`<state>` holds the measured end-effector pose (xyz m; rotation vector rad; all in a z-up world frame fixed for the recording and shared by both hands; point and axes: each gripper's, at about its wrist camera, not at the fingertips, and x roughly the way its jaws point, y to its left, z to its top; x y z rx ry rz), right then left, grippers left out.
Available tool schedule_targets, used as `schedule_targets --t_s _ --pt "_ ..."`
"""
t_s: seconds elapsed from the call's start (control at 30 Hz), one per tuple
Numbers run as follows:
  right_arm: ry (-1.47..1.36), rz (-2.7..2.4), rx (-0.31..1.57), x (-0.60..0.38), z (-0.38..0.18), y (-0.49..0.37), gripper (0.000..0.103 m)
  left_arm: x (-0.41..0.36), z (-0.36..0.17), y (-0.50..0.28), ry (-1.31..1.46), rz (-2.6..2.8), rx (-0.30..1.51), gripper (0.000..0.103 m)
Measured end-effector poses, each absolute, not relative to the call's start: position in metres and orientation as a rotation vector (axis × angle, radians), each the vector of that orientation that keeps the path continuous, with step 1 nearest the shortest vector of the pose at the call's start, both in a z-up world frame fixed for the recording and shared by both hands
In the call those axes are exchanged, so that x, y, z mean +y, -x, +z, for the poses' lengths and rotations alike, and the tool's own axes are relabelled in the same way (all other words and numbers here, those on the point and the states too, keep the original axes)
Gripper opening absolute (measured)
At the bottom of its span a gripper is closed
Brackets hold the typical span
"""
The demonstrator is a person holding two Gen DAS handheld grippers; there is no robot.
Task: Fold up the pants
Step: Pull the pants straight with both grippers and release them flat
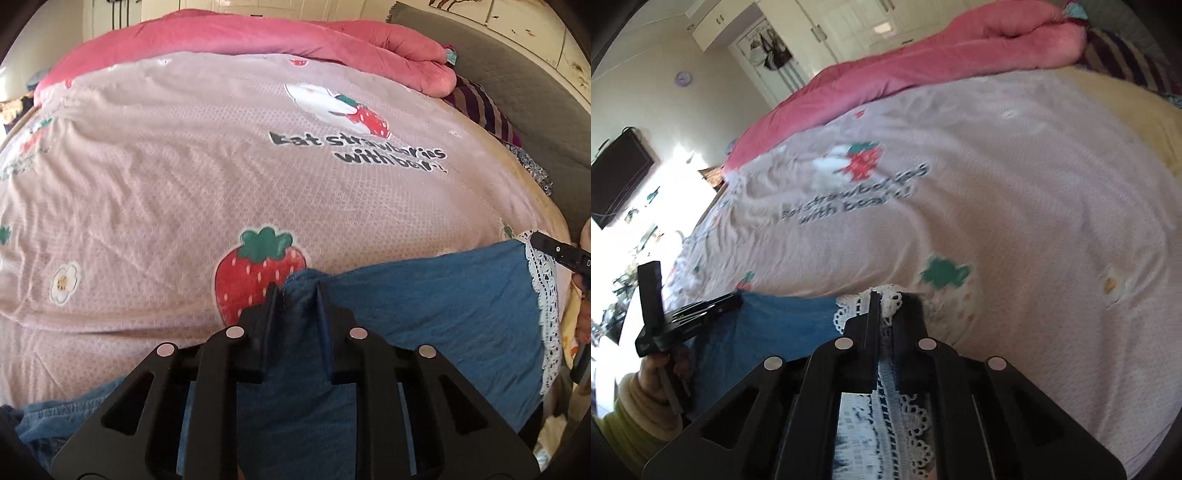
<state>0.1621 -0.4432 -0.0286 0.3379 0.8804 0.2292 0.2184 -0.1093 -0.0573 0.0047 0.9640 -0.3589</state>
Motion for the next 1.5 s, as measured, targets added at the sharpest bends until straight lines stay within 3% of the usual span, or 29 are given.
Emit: schedule_targets --t_s 0.1,0.27,0.33,0.4,0.43,0.5,0.57,0.67,1.03,1.5 --pt "-0.287 0.206 0.909 -0.438 -0.040 -0.166 0.005 -0.114 -0.060 -0.221 -0.034 -0.348 0.951 0.014" --pt "-0.280 0.195 0.910 -0.438 -0.044 -0.164 0.005 -0.107 -0.061 -0.223 -0.020 -0.336 0.946 0.025" --pt "-0.276 0.194 0.895 -0.438 -0.038 -0.158 0.011 -0.105 -0.058 -0.221 -0.025 -0.329 0.934 0.030" --pt "-0.251 0.187 0.857 -0.438 -0.027 -0.147 0.024 -0.103 -0.052 -0.216 -0.023 -0.325 0.920 0.032" --pt "-0.244 0.184 0.837 -0.437 -0.022 -0.141 0.037 -0.102 -0.050 -0.214 -0.021 -0.323 0.910 0.034" --pt "-0.235 0.179 0.791 -0.437 -0.012 -0.126 0.046 -0.100 -0.042 -0.207 -0.024 -0.313 0.884 0.039" --pt "-0.216 0.191 0.753 -0.433 -0.002 -0.109 0.046 -0.098 -0.035 -0.201 -0.018 -0.313 0.868 0.046" --pt "-0.189 0.248 0.736 -0.418 0.004 -0.087 0.048 -0.096 -0.026 -0.190 -0.013 -0.311 0.852 0.048" --pt "-0.077 0.342 0.856 -0.361 -0.025 -0.047 0.060 -0.090 -0.003 -0.132 -0.007 -0.329 0.796 0.067" --pt "-0.194 0.265 0.958 -0.363 -0.051 -0.014 0.069 -0.073 -0.016 -0.073 -0.036 -0.317 0.806 0.076"
